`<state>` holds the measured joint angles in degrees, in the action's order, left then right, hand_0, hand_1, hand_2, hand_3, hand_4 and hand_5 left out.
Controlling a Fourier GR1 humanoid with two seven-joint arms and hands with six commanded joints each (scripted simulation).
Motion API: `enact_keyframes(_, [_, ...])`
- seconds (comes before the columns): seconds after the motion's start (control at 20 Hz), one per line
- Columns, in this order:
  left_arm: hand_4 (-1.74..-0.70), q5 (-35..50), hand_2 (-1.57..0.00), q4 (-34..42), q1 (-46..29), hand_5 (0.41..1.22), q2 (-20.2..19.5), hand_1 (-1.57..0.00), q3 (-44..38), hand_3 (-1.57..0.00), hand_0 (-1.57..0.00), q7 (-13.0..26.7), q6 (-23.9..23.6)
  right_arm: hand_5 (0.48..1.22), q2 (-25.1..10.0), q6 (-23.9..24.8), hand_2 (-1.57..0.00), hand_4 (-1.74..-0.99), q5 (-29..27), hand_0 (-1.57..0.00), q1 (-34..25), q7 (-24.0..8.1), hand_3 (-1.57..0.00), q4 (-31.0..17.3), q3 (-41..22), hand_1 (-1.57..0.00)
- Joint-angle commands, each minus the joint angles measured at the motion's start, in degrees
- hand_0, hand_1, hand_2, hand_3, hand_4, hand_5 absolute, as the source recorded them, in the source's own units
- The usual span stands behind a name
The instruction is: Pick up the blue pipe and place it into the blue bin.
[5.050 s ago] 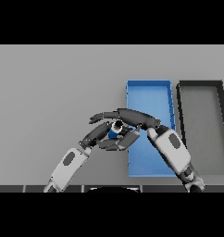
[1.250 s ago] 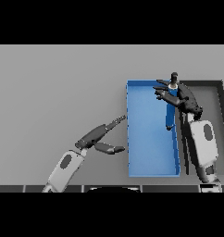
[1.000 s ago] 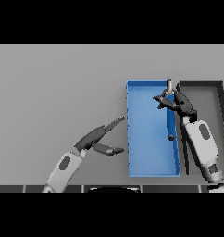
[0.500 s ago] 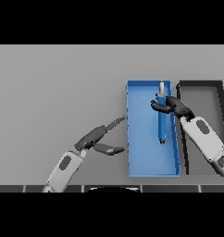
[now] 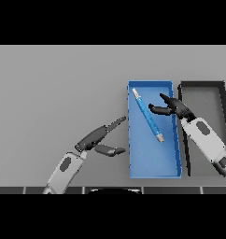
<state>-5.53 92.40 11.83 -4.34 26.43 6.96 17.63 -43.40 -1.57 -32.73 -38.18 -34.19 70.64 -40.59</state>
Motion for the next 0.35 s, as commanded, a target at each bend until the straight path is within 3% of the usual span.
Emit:
enact_keyframes(0.0, [-0.89, 0.1, 0.0, -0.3, -0.2, 0.431, -0.2, 0.0, -0.2, 0.0, 0.0, -0.6, 0.2, 0.666, -0.2, -0.7, -0.01, -1.02, 0.0, -0.01, 0.1, 0.2, 0.0, 0.0, -0.2, -0.01])
enact_keyframes(0.3, [-0.88, -0.9, 0.0, -0.8, -0.1, 0.431, 0.8, 0.0, 0.9, 0.0, 0.0, -0.2, -0.3, 0.643, -0.4, -1.5, -0.01, -1.022, -0.5, -0.01, 0.6, 0.9, 0.0, 0.6, -0.1, -0.01])
